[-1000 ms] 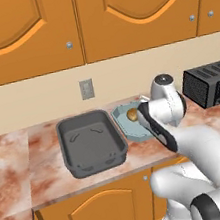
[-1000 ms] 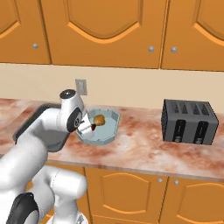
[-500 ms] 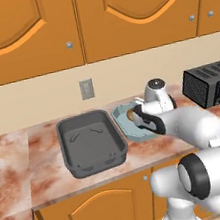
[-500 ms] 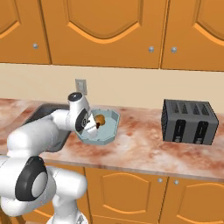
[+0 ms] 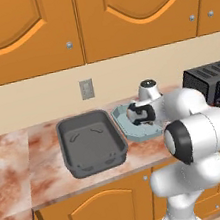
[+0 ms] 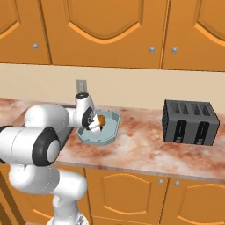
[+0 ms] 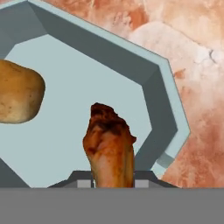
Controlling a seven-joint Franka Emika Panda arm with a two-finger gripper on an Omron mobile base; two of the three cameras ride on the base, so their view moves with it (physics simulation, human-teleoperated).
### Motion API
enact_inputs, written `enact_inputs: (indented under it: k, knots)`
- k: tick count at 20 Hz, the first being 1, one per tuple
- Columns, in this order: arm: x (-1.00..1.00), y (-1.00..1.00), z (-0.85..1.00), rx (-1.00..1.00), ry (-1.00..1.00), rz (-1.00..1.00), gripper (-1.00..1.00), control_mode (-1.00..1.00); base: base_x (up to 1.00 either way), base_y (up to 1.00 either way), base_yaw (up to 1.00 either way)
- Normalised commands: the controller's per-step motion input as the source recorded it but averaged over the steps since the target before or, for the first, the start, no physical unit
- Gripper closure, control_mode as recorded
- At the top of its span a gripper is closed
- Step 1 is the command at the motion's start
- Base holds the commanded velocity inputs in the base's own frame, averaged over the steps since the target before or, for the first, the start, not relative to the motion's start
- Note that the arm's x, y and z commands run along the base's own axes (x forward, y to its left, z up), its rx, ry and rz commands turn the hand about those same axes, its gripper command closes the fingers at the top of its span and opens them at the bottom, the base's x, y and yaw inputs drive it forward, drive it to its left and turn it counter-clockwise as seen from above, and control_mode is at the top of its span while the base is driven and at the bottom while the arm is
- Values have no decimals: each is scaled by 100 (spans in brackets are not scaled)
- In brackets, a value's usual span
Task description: Place one potato and one chicken drumstick in each tupperware on the nearby counter, to pack two identical lunches.
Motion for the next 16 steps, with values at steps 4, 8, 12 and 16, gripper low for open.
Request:
enact_inputs:
  k: [4,8,12,16]
  knots:
    - [27,0,-35,0,7,0,100,-100,0,0,0]
    - [27,0,-33,0,4,0,100,-100,0,0,0]
    - [30,0,-31,0,1,0,100,-100,0,0,0]
    - [39,0,-29,0,0,0,-100,-100,0,0,0]
